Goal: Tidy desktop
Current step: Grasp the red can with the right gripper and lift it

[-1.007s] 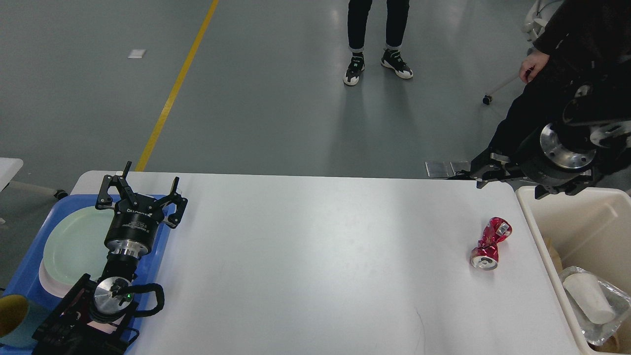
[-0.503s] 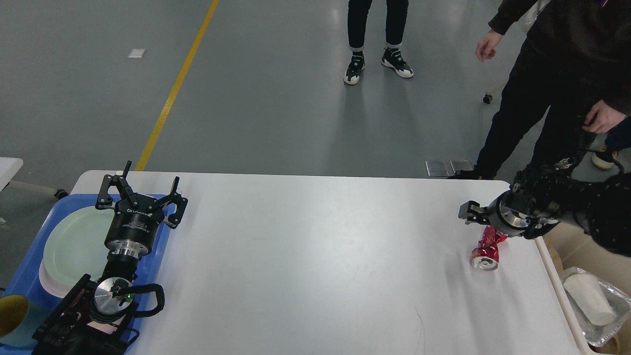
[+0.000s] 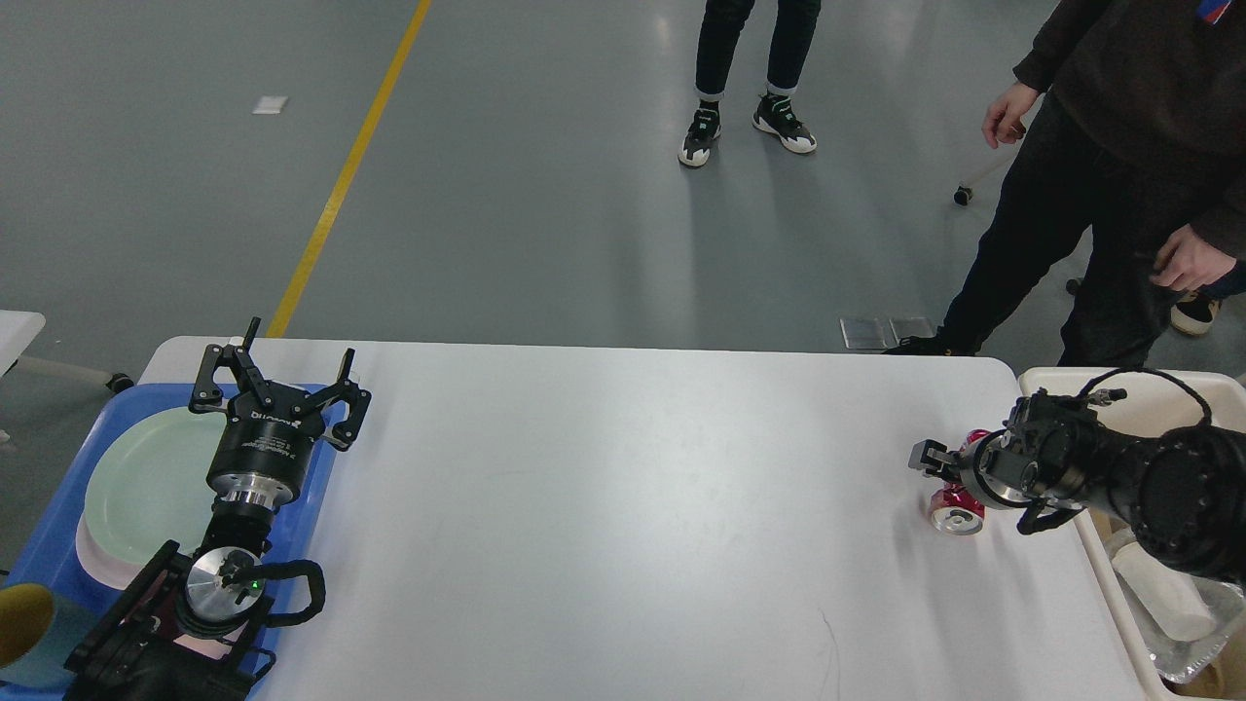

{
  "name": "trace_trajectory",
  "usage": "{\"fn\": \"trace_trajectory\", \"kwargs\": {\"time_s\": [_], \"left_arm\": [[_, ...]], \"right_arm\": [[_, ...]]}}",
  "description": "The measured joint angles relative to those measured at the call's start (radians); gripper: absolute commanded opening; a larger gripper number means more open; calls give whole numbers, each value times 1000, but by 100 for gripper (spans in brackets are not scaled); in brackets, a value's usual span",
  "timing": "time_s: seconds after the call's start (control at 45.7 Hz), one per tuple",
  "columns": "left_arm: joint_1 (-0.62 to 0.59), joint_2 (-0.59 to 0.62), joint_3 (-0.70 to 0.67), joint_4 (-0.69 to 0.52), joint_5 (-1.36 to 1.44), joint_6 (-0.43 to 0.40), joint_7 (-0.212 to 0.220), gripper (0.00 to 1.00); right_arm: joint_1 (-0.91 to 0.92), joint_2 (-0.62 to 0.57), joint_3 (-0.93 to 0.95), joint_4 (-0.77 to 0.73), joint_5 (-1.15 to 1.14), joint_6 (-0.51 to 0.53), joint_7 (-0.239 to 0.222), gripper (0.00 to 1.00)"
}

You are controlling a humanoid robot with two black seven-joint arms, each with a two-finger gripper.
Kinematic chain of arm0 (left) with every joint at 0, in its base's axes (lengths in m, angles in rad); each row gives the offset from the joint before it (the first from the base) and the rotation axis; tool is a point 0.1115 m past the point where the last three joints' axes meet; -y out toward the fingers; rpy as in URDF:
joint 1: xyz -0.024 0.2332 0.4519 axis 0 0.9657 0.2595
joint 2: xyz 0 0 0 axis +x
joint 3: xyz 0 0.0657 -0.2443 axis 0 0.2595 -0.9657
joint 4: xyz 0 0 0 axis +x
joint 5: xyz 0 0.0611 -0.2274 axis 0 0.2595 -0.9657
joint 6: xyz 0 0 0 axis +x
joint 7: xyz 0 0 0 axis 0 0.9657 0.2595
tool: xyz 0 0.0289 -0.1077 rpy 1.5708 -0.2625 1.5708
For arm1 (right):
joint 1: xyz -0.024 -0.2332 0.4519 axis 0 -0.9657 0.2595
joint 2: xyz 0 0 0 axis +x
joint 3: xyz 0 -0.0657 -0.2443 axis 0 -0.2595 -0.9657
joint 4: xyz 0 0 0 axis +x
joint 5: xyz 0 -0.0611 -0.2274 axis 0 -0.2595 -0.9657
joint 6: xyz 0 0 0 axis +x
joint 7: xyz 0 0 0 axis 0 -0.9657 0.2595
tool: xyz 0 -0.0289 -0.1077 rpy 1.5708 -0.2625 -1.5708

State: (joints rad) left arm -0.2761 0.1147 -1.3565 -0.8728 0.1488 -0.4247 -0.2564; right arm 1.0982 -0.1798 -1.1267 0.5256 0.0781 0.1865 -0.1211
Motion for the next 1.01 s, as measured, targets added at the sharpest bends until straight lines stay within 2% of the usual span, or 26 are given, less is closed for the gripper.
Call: {"fn": "trace_trajectory", "kwargs": {"time_s": [0.153, 0.241, 0.306, 0.394, 0.416, 0.788, 1.007], "left_arm": [[0, 0, -1, 0, 0, 0, 0, 96], [0, 0, -1, 0, 0, 0, 0, 96], [0, 0, -1, 0, 0, 0, 0, 96], [0, 0, -1, 0, 0, 0, 0, 96], [0, 0, -1, 0, 0, 1, 0, 96], [0, 0, 0, 0, 0, 1, 0, 96], [0, 0, 0, 0, 0, 1, 0, 96]], "right_arm": [[-31, 7, 8, -1, -1, -30, 0, 73], [-44, 10, 9, -1, -1, -59, 0, 63], [-51, 11, 10, -1, -1, -77, 0, 46], [-57, 9, 17, 0, 1, -86, 0, 6], [-58, 8, 22, 0, 3, -87, 0, 0], [-50, -3, 68, 28, 39, -83, 0, 0], [6, -51, 68, 120, 39, -73, 0, 0]]}}
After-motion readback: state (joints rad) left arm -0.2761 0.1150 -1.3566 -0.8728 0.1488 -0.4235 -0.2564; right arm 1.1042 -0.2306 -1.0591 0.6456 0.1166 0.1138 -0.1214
